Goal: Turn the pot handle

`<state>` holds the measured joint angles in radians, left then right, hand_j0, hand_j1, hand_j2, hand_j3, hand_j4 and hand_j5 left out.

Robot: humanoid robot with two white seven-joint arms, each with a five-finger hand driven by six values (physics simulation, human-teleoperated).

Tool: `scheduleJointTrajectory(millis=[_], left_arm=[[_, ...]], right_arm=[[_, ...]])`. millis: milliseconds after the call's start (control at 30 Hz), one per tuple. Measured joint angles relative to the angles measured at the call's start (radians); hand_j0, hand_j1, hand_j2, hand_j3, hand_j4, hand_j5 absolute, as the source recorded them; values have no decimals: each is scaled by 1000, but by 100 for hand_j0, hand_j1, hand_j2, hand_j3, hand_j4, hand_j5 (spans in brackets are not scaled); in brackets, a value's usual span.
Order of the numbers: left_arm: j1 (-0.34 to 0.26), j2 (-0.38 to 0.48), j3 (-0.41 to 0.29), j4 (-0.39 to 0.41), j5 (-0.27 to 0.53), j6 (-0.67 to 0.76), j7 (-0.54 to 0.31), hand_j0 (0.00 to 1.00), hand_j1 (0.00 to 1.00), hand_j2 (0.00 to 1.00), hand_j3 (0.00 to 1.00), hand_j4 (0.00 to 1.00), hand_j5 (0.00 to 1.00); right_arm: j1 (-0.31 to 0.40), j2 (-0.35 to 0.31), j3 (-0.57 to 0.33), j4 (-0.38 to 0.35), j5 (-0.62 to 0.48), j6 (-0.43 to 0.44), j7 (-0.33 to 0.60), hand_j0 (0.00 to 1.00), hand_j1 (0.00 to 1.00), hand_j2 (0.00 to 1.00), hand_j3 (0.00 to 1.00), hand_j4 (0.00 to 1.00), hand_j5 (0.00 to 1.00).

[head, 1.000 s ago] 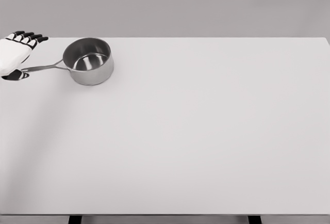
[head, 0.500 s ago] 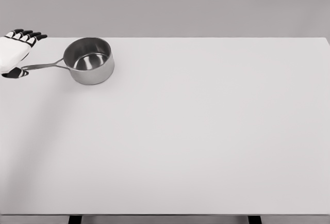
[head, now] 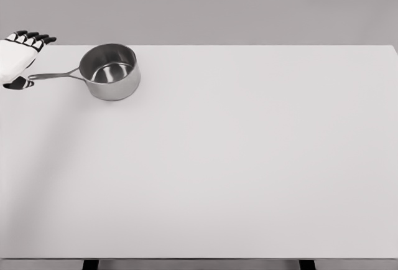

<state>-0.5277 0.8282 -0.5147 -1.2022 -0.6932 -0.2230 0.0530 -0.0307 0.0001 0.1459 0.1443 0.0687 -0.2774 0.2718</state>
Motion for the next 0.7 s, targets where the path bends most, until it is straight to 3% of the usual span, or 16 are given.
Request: scheduleJointTrajectory(millis=[700], left_arm=[[-38, -32, -2, 57, -27, -3, -1, 100, 100, 100, 100, 100, 100]], right_arm=[[0, 0, 0, 0, 0, 0, 0, 100, 100, 100, 100, 100, 100]])
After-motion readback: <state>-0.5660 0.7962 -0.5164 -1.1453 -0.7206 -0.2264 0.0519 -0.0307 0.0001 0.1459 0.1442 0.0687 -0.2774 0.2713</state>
